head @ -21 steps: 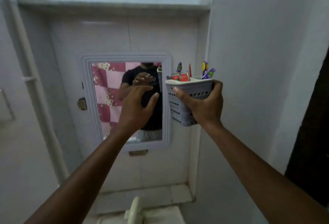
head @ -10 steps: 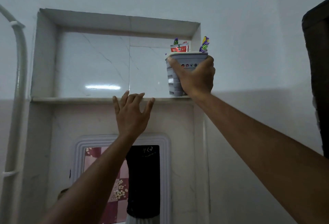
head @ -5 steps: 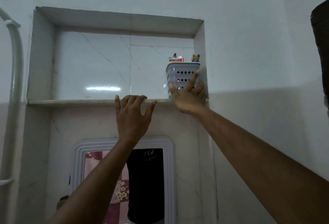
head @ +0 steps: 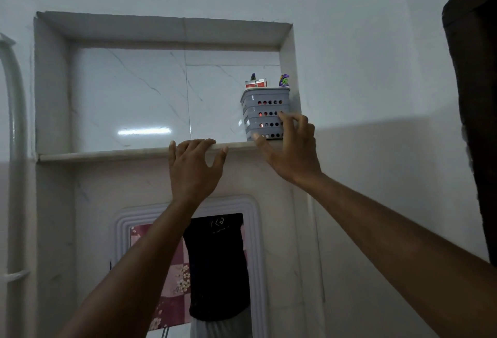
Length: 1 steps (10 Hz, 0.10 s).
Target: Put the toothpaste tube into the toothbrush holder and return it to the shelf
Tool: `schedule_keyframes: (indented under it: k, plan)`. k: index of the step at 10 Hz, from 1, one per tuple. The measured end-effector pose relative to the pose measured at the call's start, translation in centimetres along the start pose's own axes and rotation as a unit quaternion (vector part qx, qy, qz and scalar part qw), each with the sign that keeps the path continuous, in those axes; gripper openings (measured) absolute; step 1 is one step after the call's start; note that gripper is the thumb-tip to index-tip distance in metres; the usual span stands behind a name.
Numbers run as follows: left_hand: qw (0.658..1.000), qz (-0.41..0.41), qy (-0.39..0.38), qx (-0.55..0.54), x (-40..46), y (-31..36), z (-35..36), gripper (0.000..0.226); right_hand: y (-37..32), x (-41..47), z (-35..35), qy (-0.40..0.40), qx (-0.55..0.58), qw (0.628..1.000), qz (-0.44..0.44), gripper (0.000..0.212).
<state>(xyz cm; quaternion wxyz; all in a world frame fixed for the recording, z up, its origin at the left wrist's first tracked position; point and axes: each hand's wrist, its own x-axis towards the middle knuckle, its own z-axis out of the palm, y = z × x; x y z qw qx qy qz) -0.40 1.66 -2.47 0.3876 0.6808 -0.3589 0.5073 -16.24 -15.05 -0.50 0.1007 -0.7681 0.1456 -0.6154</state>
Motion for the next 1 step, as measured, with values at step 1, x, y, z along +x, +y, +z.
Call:
schedule_keyframes:
  k: [1]
  plan:
    - [1.000, 0.012, -0.024, -0.005, 1.68, -0.84, -0.12, 0.057, -0.42, 0.85, -0.23, 0.011, 0.038, 0.999, -0.007, 0.073]
